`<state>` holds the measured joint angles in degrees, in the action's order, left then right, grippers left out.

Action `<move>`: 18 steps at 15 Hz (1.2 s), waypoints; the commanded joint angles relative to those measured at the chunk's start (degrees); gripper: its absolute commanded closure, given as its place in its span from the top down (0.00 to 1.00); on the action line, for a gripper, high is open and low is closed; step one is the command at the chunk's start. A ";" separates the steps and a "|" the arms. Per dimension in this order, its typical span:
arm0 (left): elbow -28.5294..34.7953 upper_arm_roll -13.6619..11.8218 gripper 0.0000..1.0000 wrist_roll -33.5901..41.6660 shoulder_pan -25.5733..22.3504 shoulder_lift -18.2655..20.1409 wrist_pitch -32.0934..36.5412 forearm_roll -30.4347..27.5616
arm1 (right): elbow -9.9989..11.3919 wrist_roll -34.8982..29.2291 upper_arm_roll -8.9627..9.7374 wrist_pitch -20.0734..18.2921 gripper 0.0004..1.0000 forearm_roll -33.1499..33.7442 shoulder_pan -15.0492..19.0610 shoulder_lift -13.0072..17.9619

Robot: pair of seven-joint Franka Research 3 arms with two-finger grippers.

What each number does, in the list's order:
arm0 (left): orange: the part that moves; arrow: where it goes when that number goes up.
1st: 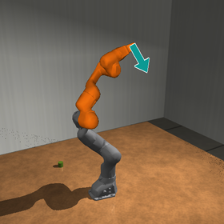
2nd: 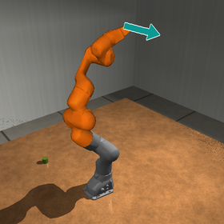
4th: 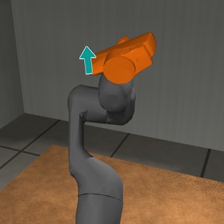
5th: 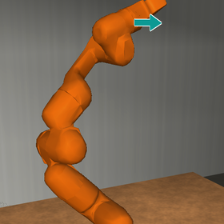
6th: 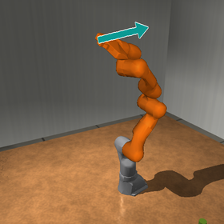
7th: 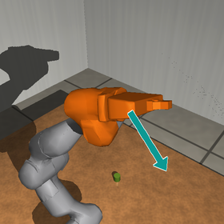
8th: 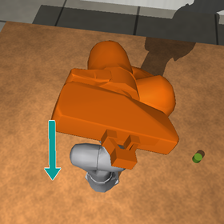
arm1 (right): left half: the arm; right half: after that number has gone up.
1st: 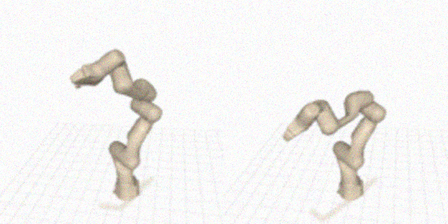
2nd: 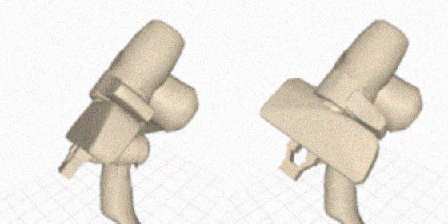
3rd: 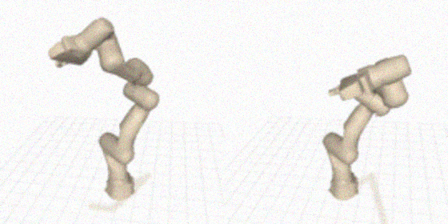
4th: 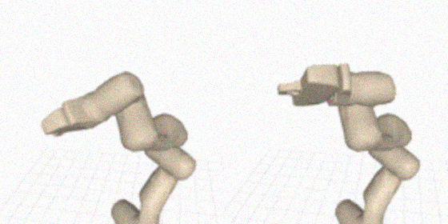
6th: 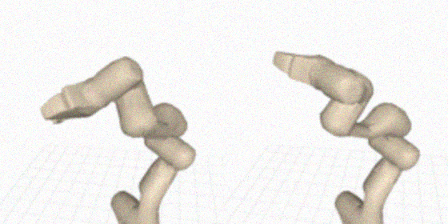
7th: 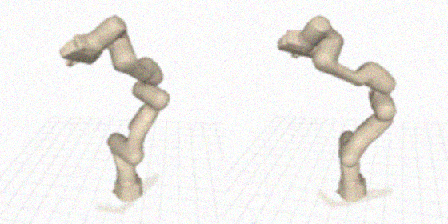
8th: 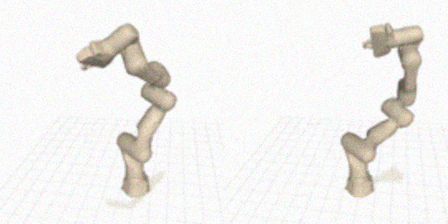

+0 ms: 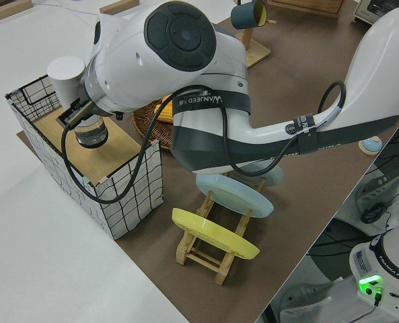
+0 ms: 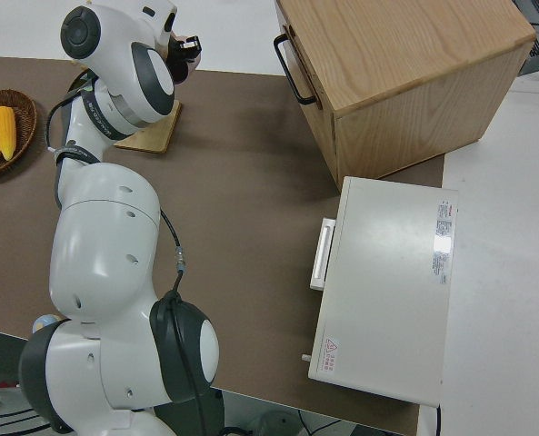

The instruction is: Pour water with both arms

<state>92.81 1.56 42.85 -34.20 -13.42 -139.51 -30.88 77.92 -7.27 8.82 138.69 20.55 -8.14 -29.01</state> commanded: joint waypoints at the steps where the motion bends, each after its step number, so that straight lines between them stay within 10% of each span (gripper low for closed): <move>1: -1.06 1.60 0.02 -8.39 0.45 3.04 0.82 4.77 | 0.75 1.03 1.11 -3.50 0.00 0.63 1.81 1.06; 12: 13.43 2.57 0.02 -30.79 7.92 16.39 1.26 18.29 | 0.92 4.99 1.38 -35.12 0.00 -5.86 0.85 5.19; 18: 22.57 6.52 0.03 -42.40 9.15 23.86 0.39 23.59 | 1.54 -2.03 1.38 -45.60 0.00 -16.14 -4.41 6.95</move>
<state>108.58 6.55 5.99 -25.61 3.91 -137.39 -9.73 77.96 -4.92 10.08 96.18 9.44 -9.67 -23.82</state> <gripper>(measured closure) 0.361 0.925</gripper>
